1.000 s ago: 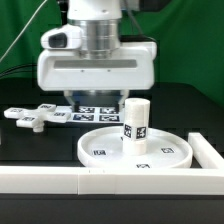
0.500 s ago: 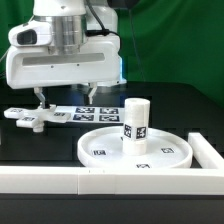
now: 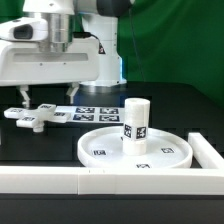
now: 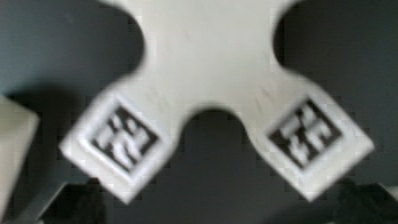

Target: Assemble round table

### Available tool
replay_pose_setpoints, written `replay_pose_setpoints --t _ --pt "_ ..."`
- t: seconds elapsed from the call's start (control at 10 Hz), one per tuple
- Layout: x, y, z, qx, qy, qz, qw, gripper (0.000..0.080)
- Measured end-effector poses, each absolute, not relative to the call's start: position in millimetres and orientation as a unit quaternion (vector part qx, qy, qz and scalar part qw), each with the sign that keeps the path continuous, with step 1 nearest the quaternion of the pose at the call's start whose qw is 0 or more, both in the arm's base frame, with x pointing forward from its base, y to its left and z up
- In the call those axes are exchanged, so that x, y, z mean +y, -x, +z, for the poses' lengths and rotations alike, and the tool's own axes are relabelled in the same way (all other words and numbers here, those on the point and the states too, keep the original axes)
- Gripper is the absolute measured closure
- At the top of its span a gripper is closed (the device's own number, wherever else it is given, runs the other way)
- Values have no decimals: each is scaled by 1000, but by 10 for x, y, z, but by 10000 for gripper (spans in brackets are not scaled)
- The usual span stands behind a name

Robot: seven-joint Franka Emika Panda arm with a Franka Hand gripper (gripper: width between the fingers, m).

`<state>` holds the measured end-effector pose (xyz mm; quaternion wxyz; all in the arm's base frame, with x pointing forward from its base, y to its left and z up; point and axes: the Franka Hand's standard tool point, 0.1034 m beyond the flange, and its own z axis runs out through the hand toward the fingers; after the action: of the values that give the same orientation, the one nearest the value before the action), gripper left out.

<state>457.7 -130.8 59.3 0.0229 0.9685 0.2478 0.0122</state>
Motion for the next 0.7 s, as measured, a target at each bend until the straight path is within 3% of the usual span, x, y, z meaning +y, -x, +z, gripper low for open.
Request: replay_pose_setpoints --t 0.5,0.7 --pt "-1370 -4501 582 239 -971 9 23 150" --pt "-1490 -4331 473 236 -971 1 23 150"
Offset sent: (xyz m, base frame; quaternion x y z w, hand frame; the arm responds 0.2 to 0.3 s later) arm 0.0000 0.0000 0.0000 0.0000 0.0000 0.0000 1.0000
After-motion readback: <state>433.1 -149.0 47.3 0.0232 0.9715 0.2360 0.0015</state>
